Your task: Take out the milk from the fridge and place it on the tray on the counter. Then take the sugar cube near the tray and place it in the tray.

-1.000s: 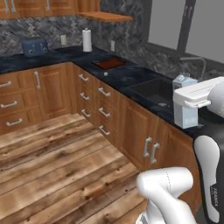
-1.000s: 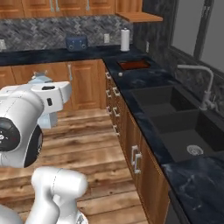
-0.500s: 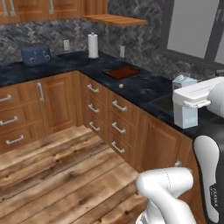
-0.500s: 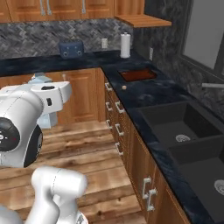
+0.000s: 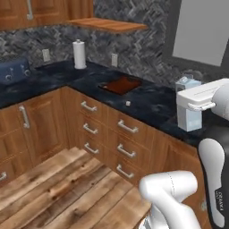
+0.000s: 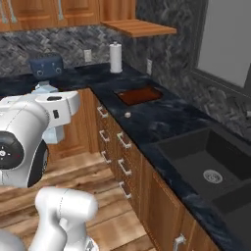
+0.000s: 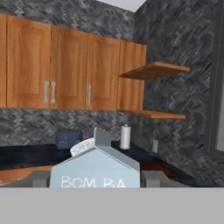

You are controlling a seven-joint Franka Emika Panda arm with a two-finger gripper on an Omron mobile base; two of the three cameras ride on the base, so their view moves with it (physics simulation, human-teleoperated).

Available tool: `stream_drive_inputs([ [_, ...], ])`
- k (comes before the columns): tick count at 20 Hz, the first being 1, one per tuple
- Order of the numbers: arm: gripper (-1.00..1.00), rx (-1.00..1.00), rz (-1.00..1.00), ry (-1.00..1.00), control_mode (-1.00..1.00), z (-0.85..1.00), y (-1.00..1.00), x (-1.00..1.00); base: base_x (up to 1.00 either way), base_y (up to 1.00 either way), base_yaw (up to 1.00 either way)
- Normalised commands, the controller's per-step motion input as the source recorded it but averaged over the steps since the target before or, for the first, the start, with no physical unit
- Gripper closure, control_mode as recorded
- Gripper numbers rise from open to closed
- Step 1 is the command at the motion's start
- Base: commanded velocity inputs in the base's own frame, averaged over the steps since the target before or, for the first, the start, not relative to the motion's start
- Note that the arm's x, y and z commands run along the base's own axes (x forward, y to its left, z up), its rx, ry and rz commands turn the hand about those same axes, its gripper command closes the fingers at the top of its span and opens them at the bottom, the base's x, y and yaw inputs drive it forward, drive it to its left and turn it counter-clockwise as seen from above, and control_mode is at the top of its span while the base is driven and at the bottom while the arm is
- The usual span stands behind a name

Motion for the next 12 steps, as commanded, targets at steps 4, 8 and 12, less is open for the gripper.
stream_drive_inputs([
  [4,1.0,0.0,0.0,0.0,1.0,0.0,0.0,0.0,0.9,0.72,-0.71],
  [8,1.0,0.0,0.0,0.0,1.0,0.0,0.0,0.0,0.67,0.48,-0.85],
  [12,1.0,0.0,0.0,0.0,1.0,0.0,0.0,0.0,0.5,0.36,-0.91],
])
